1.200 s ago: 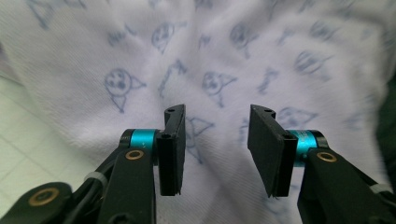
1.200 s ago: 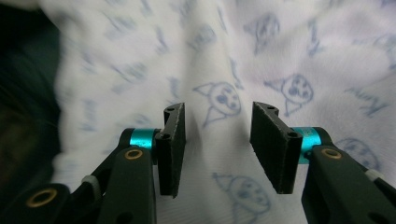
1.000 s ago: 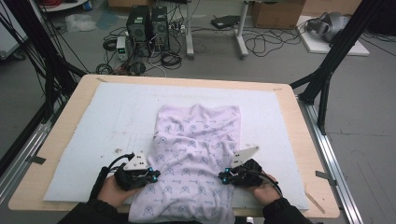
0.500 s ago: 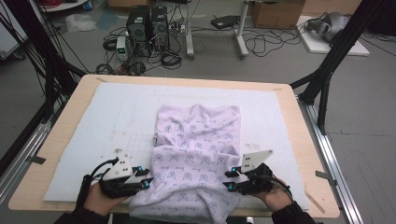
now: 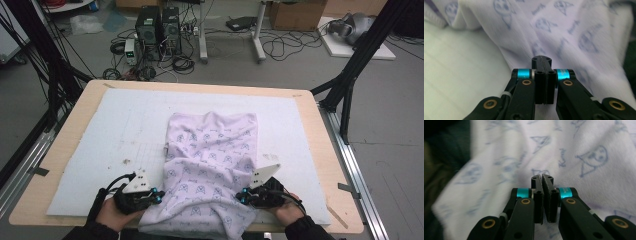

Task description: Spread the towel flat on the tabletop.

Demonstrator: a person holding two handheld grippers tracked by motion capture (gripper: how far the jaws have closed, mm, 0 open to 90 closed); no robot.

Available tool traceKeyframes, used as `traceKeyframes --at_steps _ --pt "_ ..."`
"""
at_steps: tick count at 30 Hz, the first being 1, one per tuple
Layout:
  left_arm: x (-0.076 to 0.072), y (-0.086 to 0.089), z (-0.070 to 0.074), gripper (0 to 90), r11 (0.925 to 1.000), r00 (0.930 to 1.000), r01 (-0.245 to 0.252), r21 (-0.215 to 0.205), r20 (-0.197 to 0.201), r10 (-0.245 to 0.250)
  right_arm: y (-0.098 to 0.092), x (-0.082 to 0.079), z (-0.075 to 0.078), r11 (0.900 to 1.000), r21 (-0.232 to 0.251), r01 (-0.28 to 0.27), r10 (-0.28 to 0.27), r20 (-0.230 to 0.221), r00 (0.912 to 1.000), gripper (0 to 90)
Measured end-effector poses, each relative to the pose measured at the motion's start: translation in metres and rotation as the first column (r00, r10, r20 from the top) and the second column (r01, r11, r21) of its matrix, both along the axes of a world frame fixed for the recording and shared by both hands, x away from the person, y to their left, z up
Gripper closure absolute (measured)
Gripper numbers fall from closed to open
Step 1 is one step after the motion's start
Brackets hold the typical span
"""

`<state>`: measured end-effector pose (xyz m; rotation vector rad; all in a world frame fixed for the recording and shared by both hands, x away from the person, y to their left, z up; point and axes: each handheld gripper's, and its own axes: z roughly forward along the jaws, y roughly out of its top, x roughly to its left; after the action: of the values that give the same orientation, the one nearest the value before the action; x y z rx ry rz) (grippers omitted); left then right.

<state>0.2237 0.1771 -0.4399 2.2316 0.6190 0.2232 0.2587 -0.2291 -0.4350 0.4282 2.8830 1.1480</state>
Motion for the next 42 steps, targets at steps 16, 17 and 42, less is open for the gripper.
traceKeyframes --at_steps 16,17,42 --pt "0.031 -0.024 -0.004 83.0 0.9979 0.9989 0.045 -0.046 -0.013 -0.046 0.009 0.012 -0.003 0.999 -0.015 0.031 -0.031 0.036 0.9989 74.3" --pt "0.029 -0.025 -0.004 85.6 0.9986 0.9993 0.036 -0.040 -0.008 -0.036 0.009 0.012 -0.003 1.000 -0.011 0.028 -0.028 0.017 0.9995 83.1" --pt "0.035 -0.008 0.002 65.2 0.9985 0.9998 -0.017 -0.052 -0.012 0.016 0.003 0.015 0.003 0.998 -0.009 0.064 -0.063 0.040 0.9972 59.6"
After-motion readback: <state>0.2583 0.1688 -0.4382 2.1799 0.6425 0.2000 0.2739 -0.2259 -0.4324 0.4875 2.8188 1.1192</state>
